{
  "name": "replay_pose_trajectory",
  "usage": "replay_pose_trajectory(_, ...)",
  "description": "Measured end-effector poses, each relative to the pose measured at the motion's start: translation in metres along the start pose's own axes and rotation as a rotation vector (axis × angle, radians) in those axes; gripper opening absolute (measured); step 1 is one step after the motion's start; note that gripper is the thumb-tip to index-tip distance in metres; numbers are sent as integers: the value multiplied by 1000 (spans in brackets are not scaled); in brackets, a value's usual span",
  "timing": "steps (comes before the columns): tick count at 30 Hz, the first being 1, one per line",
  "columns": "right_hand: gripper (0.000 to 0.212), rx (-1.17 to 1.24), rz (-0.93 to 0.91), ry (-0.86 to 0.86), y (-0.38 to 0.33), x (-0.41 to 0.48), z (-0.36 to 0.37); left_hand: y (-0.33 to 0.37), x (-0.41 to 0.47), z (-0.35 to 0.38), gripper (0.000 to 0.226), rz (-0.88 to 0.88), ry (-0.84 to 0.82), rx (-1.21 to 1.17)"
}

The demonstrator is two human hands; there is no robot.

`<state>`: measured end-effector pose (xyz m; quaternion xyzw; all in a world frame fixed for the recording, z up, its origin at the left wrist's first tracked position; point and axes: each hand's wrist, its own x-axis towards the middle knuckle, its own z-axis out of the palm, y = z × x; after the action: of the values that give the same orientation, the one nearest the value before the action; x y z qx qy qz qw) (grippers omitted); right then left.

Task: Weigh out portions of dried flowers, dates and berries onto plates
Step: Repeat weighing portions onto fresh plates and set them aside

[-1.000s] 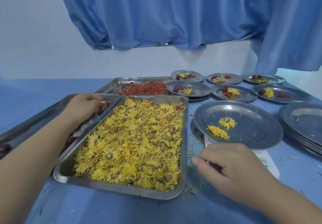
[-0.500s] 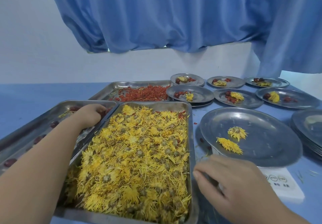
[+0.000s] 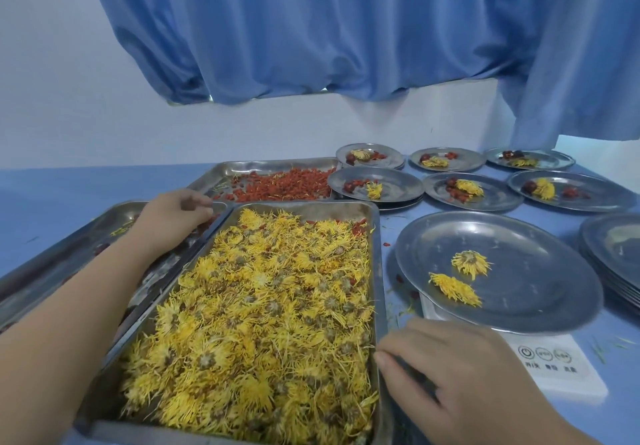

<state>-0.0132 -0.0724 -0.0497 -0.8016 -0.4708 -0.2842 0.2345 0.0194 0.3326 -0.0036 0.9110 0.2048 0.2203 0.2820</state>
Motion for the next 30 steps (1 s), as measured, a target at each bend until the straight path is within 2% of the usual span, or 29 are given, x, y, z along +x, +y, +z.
replay_pose_trajectory(6,25,31,22,19,0,-1,-11,101,-48,16,14,215,-234,-325)
replay_pose_trajectory(13,30,53,57,82,2,-6,-19,211,-87,86,18,477,-447,-333)
replay_pose_trajectory(16,30,37,66,97,2,-7,-20,239,-90,120,18,534,-476,-208)
replay_pose_trajectory(20,32,44,76,92,3,-7,-22,256,-88,149,31,598,-537,36)
replay_pose_trajectory(24,31,69,110,72,6,-10,-23,256,-86,160,47,588,-524,98)
replay_pose_trajectory(30,34,211,244,-12,19,4,-33,238,-63,134,36,532,-394,55)
